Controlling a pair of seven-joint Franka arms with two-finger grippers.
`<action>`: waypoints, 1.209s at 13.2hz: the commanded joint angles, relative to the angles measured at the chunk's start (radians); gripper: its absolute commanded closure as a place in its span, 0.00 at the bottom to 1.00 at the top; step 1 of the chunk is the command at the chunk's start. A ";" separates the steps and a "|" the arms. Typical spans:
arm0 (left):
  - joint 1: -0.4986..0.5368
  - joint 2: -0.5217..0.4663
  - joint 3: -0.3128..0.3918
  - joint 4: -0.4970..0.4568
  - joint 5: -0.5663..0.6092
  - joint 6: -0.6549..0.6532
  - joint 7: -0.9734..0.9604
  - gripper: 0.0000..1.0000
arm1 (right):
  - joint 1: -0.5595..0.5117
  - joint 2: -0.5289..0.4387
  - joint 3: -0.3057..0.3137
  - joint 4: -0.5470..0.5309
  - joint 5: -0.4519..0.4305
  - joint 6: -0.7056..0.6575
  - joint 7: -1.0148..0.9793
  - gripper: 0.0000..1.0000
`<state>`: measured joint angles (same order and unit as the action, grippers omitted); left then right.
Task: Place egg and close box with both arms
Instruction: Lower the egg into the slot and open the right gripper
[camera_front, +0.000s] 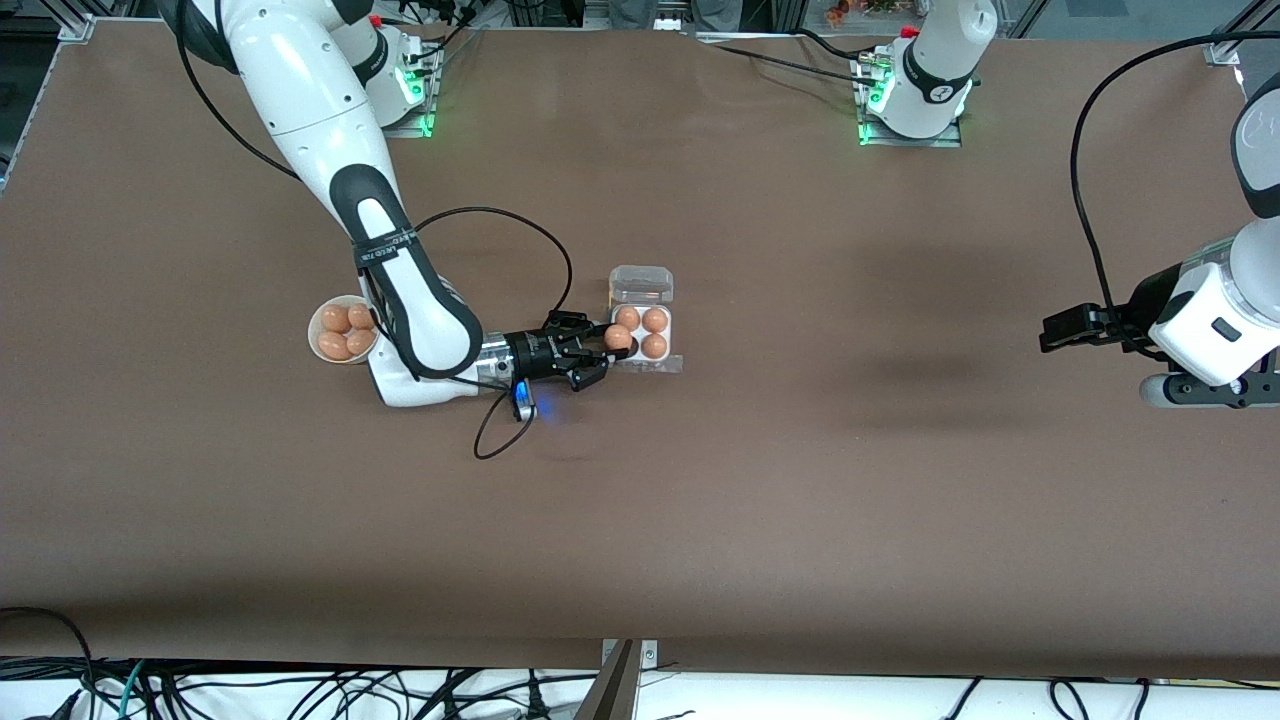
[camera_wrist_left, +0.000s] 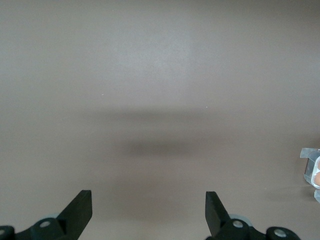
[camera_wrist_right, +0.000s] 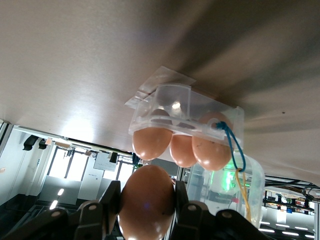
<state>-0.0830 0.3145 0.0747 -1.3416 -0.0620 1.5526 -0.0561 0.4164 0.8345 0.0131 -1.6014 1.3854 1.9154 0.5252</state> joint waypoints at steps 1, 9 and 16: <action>0.000 0.009 -0.001 0.024 -0.021 -0.011 -0.005 0.00 | 0.018 0.024 -0.002 0.026 0.018 0.022 0.016 0.85; -0.006 0.008 -0.003 0.022 -0.027 -0.012 -0.002 0.00 | 0.039 0.038 -0.002 0.028 0.044 0.039 0.015 0.11; -0.136 0.011 -0.004 0.010 -0.030 -0.017 -0.081 0.04 | 0.018 0.026 -0.036 0.089 -0.053 0.024 0.010 0.00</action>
<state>-0.1552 0.3150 0.0624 -1.3418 -0.0772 1.5506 -0.0777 0.4454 0.8558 -0.0112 -1.5750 1.3877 1.9525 0.5249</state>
